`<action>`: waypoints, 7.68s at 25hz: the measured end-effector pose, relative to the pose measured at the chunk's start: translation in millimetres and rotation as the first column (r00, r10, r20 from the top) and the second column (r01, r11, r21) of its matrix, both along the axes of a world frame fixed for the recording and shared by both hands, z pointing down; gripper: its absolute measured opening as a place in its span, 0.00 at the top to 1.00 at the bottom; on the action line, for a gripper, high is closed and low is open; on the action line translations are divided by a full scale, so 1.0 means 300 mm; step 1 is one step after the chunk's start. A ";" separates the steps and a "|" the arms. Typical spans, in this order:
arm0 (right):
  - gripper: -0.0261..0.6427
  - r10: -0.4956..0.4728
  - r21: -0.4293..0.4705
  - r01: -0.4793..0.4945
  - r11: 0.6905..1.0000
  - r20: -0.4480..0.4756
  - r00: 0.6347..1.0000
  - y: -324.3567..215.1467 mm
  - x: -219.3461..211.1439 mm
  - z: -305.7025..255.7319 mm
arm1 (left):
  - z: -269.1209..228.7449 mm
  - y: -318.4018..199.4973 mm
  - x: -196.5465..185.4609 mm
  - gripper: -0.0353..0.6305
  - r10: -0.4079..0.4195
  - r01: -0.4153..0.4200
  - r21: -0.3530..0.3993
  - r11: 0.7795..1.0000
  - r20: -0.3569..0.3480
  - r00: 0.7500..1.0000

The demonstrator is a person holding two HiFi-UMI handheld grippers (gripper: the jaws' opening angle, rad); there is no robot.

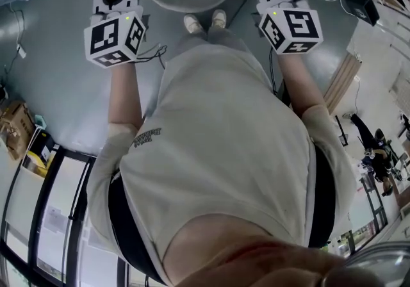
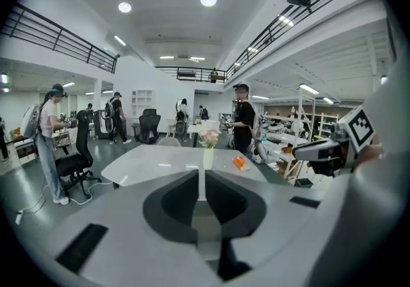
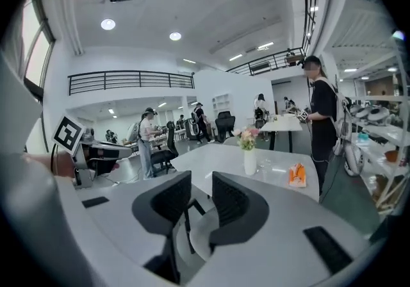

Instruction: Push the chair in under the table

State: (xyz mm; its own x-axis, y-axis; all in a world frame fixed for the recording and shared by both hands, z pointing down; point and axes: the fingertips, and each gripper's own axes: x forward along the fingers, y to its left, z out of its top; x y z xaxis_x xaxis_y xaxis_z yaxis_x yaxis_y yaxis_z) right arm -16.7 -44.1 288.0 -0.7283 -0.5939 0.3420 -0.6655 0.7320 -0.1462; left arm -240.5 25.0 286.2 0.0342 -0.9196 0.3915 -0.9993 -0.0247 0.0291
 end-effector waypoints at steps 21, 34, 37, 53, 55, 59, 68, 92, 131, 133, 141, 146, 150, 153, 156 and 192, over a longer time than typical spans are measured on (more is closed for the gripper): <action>0.71 0.113 -0.278 -0.184 0.943 -0.253 0.961 -0.184 0.083 0.709 | 0.841 -0.236 -0.249 0.79 -0.033 0.003 -0.515 0.857 -0.048 0.998; 0.67 0.247 -0.442 -0.415 0.795 -0.389 0.888 -0.142 0.168 1.224 | 1.367 -0.224 -0.400 0.71 -0.030 -0.052 -0.748 0.661 -0.096 0.995; 0.65 0.278 -0.493 -0.471 0.731 -0.416 0.866 -0.107 0.213 1.340 | 1.452 -0.216 -0.388 0.70 -0.022 -0.061 -0.772 0.633 -0.096 0.995; 0.56 0.390 -0.670 -0.597 0.441 -0.456 0.800 0.028 0.225 1.630 | 1.560 -0.192 -0.403 0.66 -0.004 -0.018 -0.771 0.637 -0.027 1.000; 0.56 0.390 -0.680 -0.596 0.426 -0.456 0.800 0.034 0.219 1.644 | 1.573 -0.172 -0.405 0.65 -0.045 -0.005 -0.775 0.632 -0.043 0.998; 0.57 0.400 -0.699 -0.595 0.398 -0.452 0.798 0.035 0.199 1.670 | 1.607 -0.176 -0.414 0.63 -0.035 -0.033 -0.789 0.613 -0.070 0.997; 0.58 0.387 -0.692 -0.592 0.413 -0.455 0.802 0.044 0.197 1.695 | 1.684 -0.168 -0.368 0.61 -0.072 -0.115 -0.830 0.546 -0.183 0.980; 0.72 0.415 -0.612 -0.657 0.440 -0.510 0.753 0.001 0.161 1.718 | 1.699 -0.202 -0.438 0.73 -0.092 -0.053 -0.795 0.604 -0.136 0.986; 0.72 0.442 -0.556 -0.647 0.522 -0.472 0.763 -0.760 0.327 1.639 | 1.604 -0.897 -0.270 0.75 -0.167 0.001 -0.704 0.710 -0.166 0.972; 0.72 0.442 -0.560 -0.642 0.524 -0.465 0.767 -0.792 0.336 1.633 | 1.598 -0.926 -0.256 0.75 -0.169 0.003 -0.701 0.713 -0.167 0.971; 0.71 0.445 -0.541 -0.653 0.530 -0.477 0.758 -0.829 0.337 1.625 | 1.594 -0.981 -0.267 0.75 -0.152 -0.006 -0.707 0.708 -0.160 0.975; 0.71 0.441 -0.546 -0.647 0.533 -0.473 0.763 -0.830 0.346 1.630 | 1.598 -0.982 -0.255 0.75 -0.149 -0.006 -0.711 0.703 -0.155 0.977; 0.71 0.441 -0.548 -0.644 0.534 -0.470 0.765 -0.823 0.328 1.630 | 1.599 -0.976 -0.272 0.74 -0.146 -0.007 -0.711 0.703 -0.154 0.977; 0.70 0.438 -0.554 -0.640 0.533 -0.467 0.769 -0.821 0.328 1.630 | 1.598 -0.972 -0.269 0.74 -0.146 -0.009 -0.715 0.699 -0.155 0.977; 0.68 0.435 -0.564 -0.632 0.531 -0.459 0.775 -0.824 0.341 1.633 | 1.602 -0.974 -0.253 0.73 -0.145 -0.015 -0.718 0.696 -0.161 0.976; 0.79 0.426 -0.474 -0.463 0.749 -0.191 0.884 -0.892 0.354 0.852 | 0.842 -1.015 -0.090 0.77 -0.108 -0.001 -0.495 0.869 -0.190 0.976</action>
